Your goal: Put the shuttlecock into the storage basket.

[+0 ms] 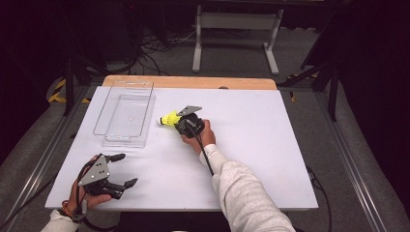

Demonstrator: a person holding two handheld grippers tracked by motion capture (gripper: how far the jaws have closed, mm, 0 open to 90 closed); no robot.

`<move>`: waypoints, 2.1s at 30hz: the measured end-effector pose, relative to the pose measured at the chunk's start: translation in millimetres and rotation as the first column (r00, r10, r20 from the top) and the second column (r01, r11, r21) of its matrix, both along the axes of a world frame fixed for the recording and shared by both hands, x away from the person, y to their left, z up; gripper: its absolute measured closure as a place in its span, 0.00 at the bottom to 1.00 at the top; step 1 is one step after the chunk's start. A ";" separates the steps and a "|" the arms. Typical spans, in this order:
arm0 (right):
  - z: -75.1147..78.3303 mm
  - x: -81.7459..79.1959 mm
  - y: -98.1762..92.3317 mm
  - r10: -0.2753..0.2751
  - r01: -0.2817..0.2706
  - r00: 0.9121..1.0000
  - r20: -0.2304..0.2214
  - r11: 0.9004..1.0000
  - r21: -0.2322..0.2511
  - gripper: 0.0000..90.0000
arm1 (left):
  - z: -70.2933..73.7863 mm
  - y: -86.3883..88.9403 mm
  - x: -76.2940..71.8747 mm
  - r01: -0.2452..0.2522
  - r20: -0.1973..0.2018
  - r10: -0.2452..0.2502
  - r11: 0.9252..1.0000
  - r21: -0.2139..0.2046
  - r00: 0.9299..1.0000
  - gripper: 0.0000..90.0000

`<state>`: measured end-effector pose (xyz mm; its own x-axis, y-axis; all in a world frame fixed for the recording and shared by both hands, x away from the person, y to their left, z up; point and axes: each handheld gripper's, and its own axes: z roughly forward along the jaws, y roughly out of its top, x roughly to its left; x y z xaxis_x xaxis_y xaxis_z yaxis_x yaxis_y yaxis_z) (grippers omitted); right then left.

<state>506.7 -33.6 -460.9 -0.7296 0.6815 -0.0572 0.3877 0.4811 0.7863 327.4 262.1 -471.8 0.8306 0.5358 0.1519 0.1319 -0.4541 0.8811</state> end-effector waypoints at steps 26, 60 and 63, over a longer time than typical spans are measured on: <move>16.2 -10.4 -3.8 -0.030 0.025 0.998 0.050 0.996 0.084 0.97 | 0.7 0.6 -0.3 -0.009 0.006 0.009 1.000 0.001 1.000 0.10; 69.2 -30.7 0.0 0.039 -0.059 0.987 0.155 0.990 0.132 0.97 | 1.7 2.8 -0.4 -0.022 0.016 0.022 1.000 -0.005 1.000 0.10; 73.3 -31.5 5.4 0.053 -0.074 0.986 0.161 0.989 0.125 0.97 | 1.6 3.0 -0.4 -0.023 0.014 0.023 1.000 -0.009 1.000 0.10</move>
